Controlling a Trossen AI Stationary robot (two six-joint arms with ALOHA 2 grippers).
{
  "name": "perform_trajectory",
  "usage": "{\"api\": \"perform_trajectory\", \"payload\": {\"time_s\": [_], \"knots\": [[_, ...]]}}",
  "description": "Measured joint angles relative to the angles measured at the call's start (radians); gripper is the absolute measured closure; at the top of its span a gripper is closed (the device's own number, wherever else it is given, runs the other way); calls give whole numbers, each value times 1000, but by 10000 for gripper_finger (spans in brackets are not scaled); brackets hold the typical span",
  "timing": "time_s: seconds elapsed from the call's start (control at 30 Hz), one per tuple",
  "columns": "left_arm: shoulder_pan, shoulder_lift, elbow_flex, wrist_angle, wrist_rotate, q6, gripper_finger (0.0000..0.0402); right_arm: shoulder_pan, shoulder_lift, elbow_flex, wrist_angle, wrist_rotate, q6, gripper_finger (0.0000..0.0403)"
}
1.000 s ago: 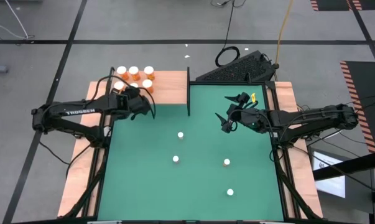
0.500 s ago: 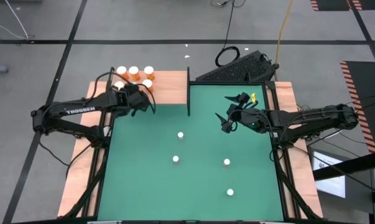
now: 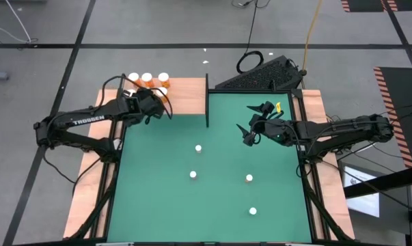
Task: Pick and place medicine bottles onto shelf by color
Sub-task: Adjust the pill bottles on the shelf, then adjust the big orange pill bottle
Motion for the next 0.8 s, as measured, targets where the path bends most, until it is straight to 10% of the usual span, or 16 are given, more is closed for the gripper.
{"api": "perform_trajectory", "payload": {"time_s": [0.8], "knots": [[-135,-42,-56,-220,46,-271,211,0,0,0,2,0,0,11]]}}
